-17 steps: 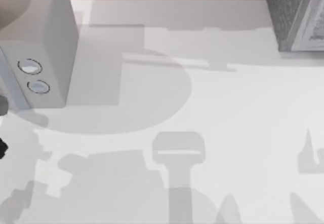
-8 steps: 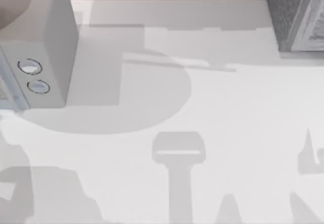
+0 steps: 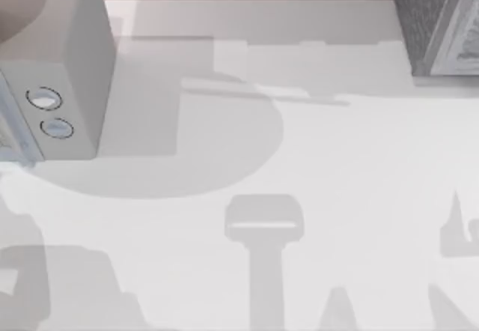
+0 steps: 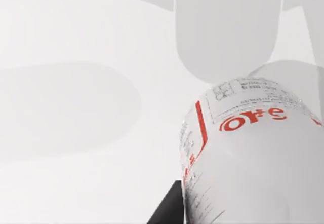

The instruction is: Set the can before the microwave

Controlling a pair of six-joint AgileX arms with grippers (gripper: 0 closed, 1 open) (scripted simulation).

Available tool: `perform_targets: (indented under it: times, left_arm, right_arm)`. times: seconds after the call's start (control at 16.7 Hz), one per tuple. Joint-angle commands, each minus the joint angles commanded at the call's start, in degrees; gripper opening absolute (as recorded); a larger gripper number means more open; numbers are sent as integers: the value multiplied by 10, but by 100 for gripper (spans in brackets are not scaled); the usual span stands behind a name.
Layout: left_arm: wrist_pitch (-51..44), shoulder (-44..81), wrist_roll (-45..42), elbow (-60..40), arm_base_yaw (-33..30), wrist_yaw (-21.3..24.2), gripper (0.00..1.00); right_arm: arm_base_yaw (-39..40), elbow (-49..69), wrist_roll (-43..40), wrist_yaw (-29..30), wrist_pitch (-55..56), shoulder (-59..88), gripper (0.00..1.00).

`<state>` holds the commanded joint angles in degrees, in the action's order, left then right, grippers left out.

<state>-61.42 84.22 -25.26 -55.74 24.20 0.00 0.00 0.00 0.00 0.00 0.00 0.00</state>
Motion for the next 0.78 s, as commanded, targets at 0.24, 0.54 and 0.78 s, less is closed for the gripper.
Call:
perform_targets:
  times: [0.24,0.54,0.78]
  left_arm:
    - [0,0,0,0,0,0,8]
    - [0,0,0,0,0,0,45]
    - [0,0,0,0,0,0,75]
  right_arm:
    - [0,0,0,0,0,0,100]
    - [0,0,0,0,0,0,100]
    - [0,0,0,0,0,0,100]
